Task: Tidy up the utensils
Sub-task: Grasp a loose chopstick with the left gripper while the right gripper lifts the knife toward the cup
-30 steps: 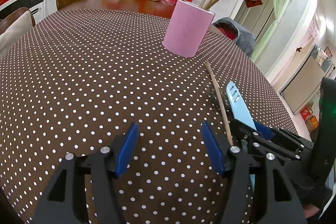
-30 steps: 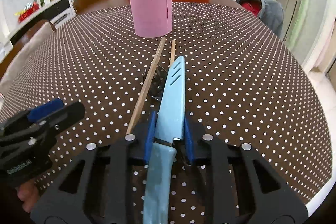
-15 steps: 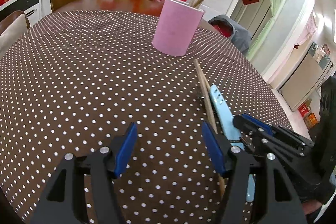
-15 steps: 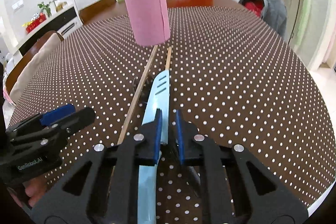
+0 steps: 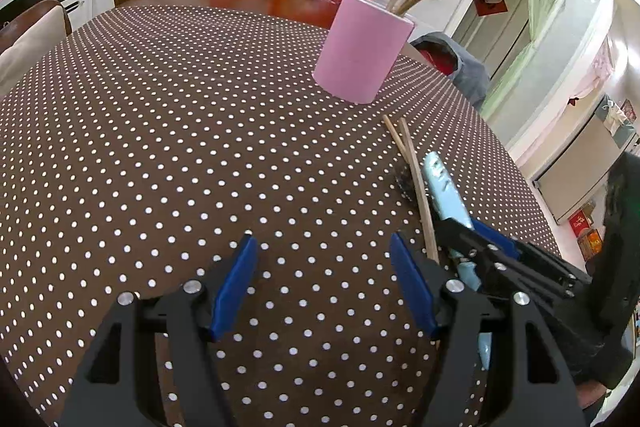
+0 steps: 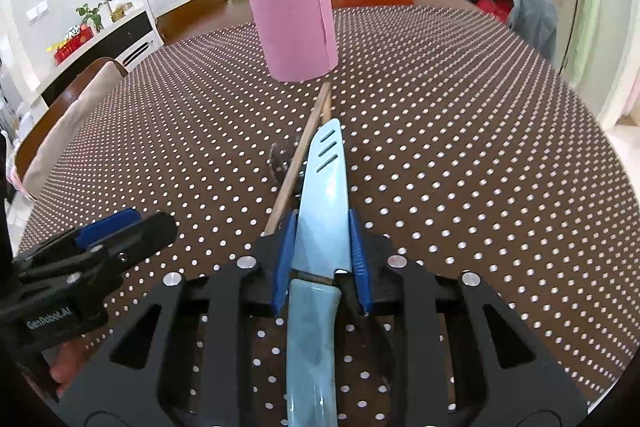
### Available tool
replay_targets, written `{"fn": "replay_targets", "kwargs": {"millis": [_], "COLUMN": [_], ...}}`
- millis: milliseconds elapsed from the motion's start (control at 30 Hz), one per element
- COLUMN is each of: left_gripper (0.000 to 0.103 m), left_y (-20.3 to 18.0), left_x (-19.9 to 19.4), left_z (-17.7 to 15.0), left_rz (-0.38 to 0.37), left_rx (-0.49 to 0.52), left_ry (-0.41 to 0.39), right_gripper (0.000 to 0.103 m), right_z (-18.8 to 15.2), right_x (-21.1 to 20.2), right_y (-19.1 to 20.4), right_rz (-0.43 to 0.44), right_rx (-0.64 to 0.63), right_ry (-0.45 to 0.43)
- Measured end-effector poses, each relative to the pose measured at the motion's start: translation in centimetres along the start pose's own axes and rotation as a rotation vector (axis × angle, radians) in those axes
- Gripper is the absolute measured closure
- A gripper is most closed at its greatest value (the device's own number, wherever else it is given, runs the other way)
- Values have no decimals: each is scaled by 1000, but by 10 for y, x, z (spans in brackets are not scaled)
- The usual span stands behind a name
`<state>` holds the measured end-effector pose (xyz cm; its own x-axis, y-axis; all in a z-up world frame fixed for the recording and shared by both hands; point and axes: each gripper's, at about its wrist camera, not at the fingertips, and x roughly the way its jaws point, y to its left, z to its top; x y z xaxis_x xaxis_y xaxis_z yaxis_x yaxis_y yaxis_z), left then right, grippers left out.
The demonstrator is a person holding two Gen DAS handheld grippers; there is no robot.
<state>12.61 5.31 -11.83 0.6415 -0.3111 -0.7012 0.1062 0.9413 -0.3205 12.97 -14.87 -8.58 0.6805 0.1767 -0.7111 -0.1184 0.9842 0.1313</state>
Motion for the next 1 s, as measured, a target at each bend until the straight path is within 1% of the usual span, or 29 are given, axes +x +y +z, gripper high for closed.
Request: {"fn": "replay_targets", "kwargs": {"millis": [67,167,233,300,367,433,500,633,700,733,800,833,867,900,933,967,1000], "left_gripper": [36,36,36,36,36,36,36,36,36,36,46,56,67,71,84,93,96], "left_y": [1,0,-3,-7,-14,-25,-37,-63,-75,-79,-85,-88,-92,-94,-95,-97,-98], "left_x": [0,0,2,4,5,6,8,20,31,38,47,49,51,53,54,55,55], "left_z": [-1,-1,0,2,4,6,7,9,10,11,14,15,17,18,19,20,21], "left_rz": [1,9,-2,-21,-58,-109,-126,-83,-33,5,54,83,91,95,100,109,118], "left_rx": [-3,-8,-8,-7,-4,15,46,126,162,171,175,188,201,204,205,208,204], "left_ry": [0,2,10,24,35,49,51,56,71,75,80,68,78,80,81,86,86], "right_gripper": [76,76,76,76,76,76,76,76,76,76,76,76,76,76,76,76,76], "right_z": [0,-2,-2,0,2,3,4,3,3,2,3,3,4,5,6,8,8], "right_x": [-5,-9,-12,-14,-16,-20,-22,-24,-23,-23,-22,-22,-23,-23,-23,-23,-23], "right_y": [-1,1,-5,-13,-21,-31,-38,-53,-60,-64,-67,-68,-72,-73,-74,-75,-76], "right_rz": [7,-17,-7,-16,-22,-26,-23,-5,7,13,25,31,37,45,52,58,64], "right_rx": [-6,-26,-11,16,34,59,76,112,128,133,138,139,137,133,130,128,127], "right_ry": [-15,-34,-34,-39,-47,-58,-64,-67,-65,-63,-59,-58,-57,-56,-55,-54,-52]}}
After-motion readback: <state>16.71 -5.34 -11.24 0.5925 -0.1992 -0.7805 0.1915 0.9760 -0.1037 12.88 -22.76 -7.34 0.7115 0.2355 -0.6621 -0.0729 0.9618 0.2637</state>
